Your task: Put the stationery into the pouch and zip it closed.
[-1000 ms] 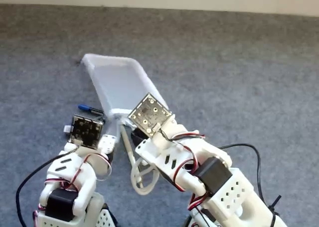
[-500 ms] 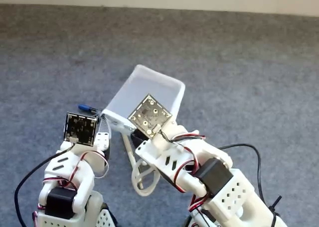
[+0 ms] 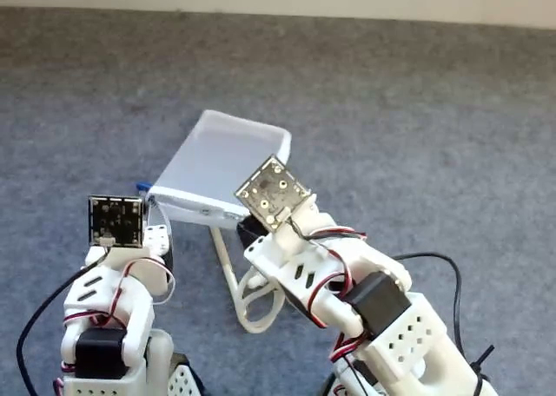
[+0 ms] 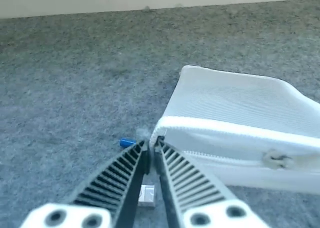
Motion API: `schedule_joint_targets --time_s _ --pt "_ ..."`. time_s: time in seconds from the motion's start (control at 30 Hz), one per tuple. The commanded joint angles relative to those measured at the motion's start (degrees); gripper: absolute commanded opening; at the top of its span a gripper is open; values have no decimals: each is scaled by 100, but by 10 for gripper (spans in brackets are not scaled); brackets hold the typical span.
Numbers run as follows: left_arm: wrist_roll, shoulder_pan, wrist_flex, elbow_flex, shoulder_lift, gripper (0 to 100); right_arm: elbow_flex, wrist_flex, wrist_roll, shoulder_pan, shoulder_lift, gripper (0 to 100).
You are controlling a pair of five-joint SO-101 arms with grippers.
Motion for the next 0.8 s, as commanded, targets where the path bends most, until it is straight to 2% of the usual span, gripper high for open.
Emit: schedule_joint_targets --time_s 0.0,0.27,0.57,0.77 --pt "114 -303 -79 -356 -40 7 -119 -75 18 180 -171 5" --pt "132 -576 -79 -356 -40 7 -127 -75 18 549 -171 5" --pt "132 -585 -79 -356 -40 7 -127 -75 0 576 -171 5" --pt "132 -585 -79 -330 -40 7 -127 -84 -79 875 -171 5"
